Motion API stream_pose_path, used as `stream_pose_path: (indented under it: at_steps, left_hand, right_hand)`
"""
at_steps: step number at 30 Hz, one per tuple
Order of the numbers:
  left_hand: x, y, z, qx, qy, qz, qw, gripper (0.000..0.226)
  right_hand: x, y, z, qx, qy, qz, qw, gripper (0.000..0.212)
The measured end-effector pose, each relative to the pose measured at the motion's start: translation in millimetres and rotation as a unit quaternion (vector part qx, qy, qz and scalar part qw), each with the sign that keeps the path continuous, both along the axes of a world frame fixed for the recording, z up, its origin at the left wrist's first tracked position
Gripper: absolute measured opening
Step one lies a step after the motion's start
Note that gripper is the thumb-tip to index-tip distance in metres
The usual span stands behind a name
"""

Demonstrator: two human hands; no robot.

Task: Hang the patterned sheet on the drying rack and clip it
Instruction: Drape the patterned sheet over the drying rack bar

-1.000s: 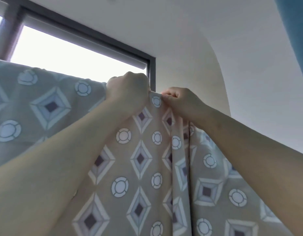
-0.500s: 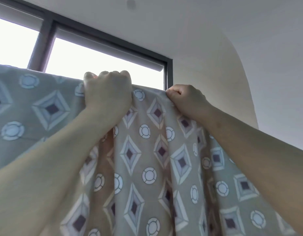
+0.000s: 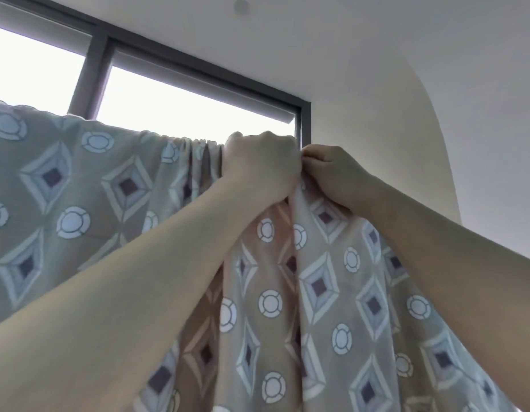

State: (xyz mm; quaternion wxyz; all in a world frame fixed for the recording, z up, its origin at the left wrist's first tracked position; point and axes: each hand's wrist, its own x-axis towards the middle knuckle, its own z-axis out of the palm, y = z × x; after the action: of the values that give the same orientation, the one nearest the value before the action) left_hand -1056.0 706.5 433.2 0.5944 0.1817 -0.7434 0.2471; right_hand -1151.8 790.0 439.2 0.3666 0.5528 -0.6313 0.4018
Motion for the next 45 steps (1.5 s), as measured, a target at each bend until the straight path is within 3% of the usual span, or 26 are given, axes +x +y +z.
stream_pose_path:
  at_steps: [4, 8, 12, 16, 21, 26, 30, 33, 35, 38, 41, 45]
  left_hand:
    - [-1.5, -11.0, -10.8, -0.02, 0.016, 0.015, 1.0, 0.04]
    - [11.5, -40.4, -21.6, -0.016, 0.099, -0.008, 0.995, 0.046]
    - [3.4, -28.1, -21.7, 0.016, 0.073, -0.008, 0.997, 0.045]
    - [-4.4, -15.6, -18.5, 0.021, 0.057, 0.0, 0.998, 0.042]
    - [-26.7, 9.6, -25.7, 0.002, 0.021, -0.028, 0.999, 0.039]
    - [-69.5, 40.1, -57.4, -0.052, -0.011, -0.114, 0.992, 0.039]
    - [-102.1, 57.3, -83.7, -0.066, -0.007, -0.155, 0.986, 0.041]
    - [-129.7, 70.7, -102.9, -0.047, 0.015, -0.183, 0.982, 0.036]
    - [-148.9, 77.9, -113.7, -0.045, 0.049, -0.195, 0.979, 0.032]
    - [-170.8, 81.7, -121.9, -0.056, 0.072, -0.198, 0.976, 0.03]
    - [-181.1, 86.5, -124.5, -0.059, 0.089, -0.199, 0.974, 0.027]
    - [-194.4, 100.9, -128.3, -0.05, 0.093, -0.211, 0.972, 0.027]
  right_hand:
    - [-7.1, 12.0, -9.1, 0.003, 0.012, -0.052, 0.999, 0.028]
    - [-15.8, 18.4, -17.8, -0.003, 0.005, -0.122, 0.992, 0.03]
    - [-20.0, 20.1, -17.9, -0.039, 0.0, -0.157, 0.987, 0.032]
    - [-52.5, 42.4, -16.5, -0.107, -0.094, -0.178, 0.974, 0.036]
    - [-81.7, 67.9, -26.1, -0.135, -0.19, -0.124, 0.964, 0.046]
    - [-105.6, 92.3, -46.6, -0.074, -0.221, -0.133, 0.963, 0.051]
    - [-117.3, 110.9, -66.7, -0.053, -0.225, -0.101, 0.968, 0.022]
    - [-127.0, 115.1, -90.4, 0.039, -0.232, 0.003, 0.972, 0.011]
    - [-136.0, 115.4, -104.4, 0.087, -0.252, 0.041, 0.963, 0.015]
    - [-153.1, 114.6, -110.9, 0.077, -0.262, 0.05, 0.961, 0.014]
    - [-170.5, 118.0, -110.6, 0.076, -0.191, -0.004, 0.979, 0.034]
    - [-202.5, 144.7, -111.4, 0.05, -0.178, -0.063, 0.981, 0.049]
